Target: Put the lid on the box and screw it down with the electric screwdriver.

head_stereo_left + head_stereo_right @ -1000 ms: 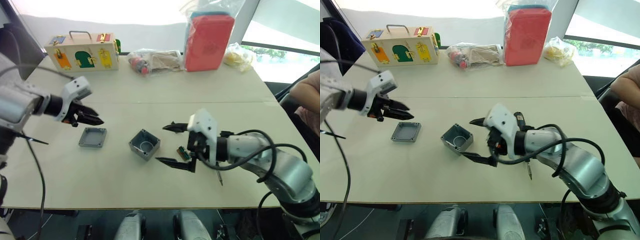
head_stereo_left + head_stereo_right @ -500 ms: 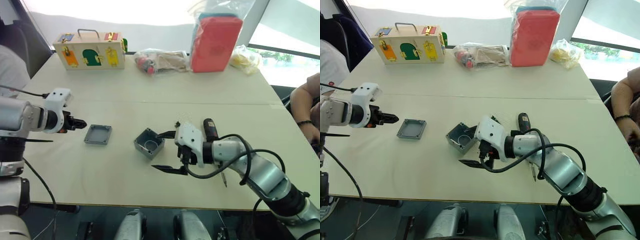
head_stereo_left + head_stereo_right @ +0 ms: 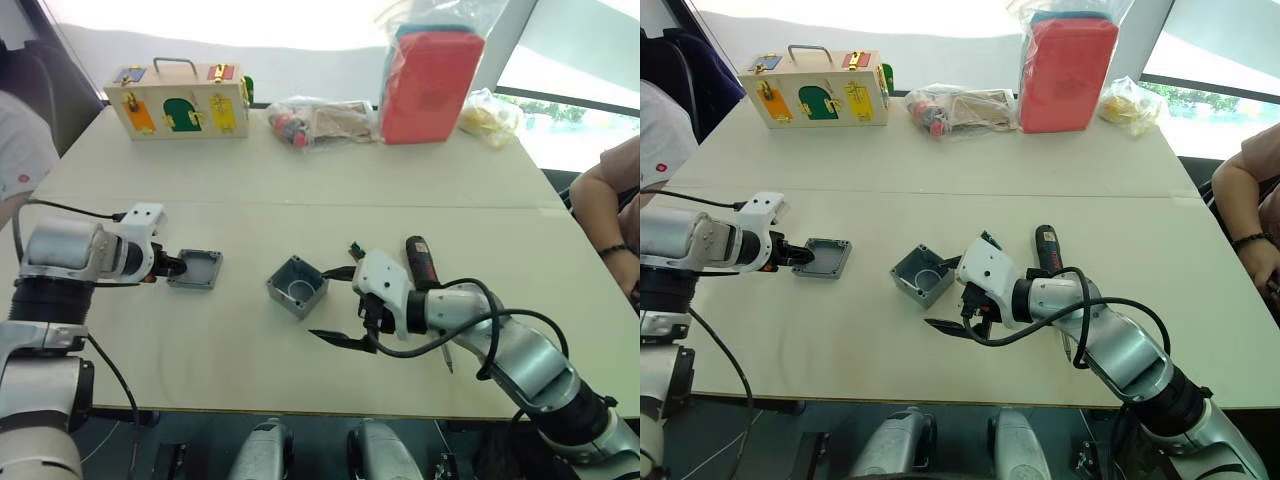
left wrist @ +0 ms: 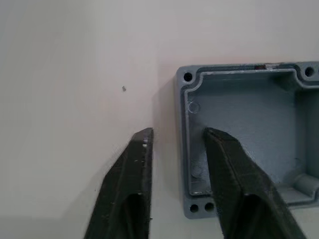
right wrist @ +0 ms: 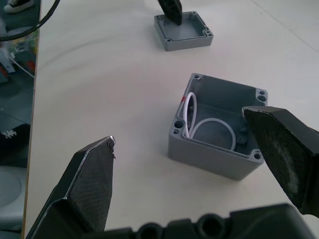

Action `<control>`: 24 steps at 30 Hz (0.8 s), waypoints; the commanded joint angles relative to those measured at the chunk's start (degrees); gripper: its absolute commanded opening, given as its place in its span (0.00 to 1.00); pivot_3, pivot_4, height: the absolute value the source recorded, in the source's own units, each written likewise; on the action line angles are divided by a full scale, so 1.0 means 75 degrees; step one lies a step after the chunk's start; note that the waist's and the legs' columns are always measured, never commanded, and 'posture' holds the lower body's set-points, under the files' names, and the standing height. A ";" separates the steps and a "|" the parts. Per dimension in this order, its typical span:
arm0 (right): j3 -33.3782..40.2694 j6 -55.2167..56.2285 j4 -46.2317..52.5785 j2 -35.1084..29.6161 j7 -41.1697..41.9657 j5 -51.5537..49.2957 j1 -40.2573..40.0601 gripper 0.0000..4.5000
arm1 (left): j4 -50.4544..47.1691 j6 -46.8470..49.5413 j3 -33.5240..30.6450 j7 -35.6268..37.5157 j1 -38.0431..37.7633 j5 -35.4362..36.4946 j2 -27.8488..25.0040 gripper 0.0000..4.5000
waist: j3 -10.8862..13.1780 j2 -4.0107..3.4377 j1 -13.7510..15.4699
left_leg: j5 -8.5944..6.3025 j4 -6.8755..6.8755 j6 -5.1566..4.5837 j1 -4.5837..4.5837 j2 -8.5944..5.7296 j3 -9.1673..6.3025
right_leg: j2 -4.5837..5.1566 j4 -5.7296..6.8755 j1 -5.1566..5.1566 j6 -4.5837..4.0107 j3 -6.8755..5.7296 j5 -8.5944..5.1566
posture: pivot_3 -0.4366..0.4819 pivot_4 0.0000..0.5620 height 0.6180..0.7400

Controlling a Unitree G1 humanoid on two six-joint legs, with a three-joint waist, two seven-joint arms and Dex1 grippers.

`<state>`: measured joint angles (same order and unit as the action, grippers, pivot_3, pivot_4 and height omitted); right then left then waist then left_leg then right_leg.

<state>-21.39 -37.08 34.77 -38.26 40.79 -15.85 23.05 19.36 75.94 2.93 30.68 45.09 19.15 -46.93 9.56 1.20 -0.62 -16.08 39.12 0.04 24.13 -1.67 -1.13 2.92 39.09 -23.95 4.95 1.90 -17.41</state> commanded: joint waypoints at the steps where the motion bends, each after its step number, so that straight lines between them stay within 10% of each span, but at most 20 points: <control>1: 0.0357 -0.0090 0.0369 -0.0001 -0.0041 -0.0005 0.0008 1.00 | 0.0200 -0.0202 -0.0138 -0.0119 -0.0177 -0.0191 0.0183 0.02 | -0.0005 -0.0007 0.0005 | -0.0001 0.0000 -0.0002 0.0000 0.0000 0.0000 | 0.0000 0.0001 0.0001 0.0000 0.0000 0.0000 | 0.48 0.27 0.98; 11: 0.1530 -0.0846 0.0334 0.0243 -0.0030 -0.0975 0.0097 1.00 | -0.0314 -0.0831 -0.0986 -0.0066 -0.0047 -0.0076 0.0272 0.02 | -0.0008 -0.0011 0.0015 | -0.0004 0.0000 -0.0007 -0.0004 -0.0001 -0.0010 | 0.0001 0.0019 0.0001 -0.0001 -0.0004 0.0000 | 0.48 0.27 0.98; 15: 0.3027 -0.1981 -0.0129 0.1308 -0.0611 -0.2711 0.0657 1.00 | -0.0868 -0.2995 -0.1903 0.0586 0.0567 0.0401 0.0350 0.02 | -0.0002 0.0005 0.0009 | 0.0014 0.0001 0.0023 0.0037 0.0000 -0.0020 | 0.0002 0.0018 -0.0036 -0.0003 -0.0013 0.0002 | 0.48 0.27 0.98; 24: 0.4444 -0.3457 -0.3061 0.3550 -0.2772 -0.3800 0.3184 1.00 | -0.2074 -0.4466 -0.1998 0.0334 0.0929 0.0992 0.2331 0.02 | -0.0013 -0.0007 -0.0042 | 0.0043 -0.0013 0.0068 0.0051 -0.0046 -0.0026 | 0.0051 0.0026 -0.0055 -0.0003 -0.0041 0.0003 | 0.48 0.27 0.98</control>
<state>8.63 -62.54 13.42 -12.36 22.29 -42.51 44.85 5.99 44.50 -11.98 33.98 51.77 26.79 -29.46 9.46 1.14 -0.94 -15.75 39.02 0.55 24.51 -2.03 -1.33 3.31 39.32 -24.37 4.92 1.59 -17.39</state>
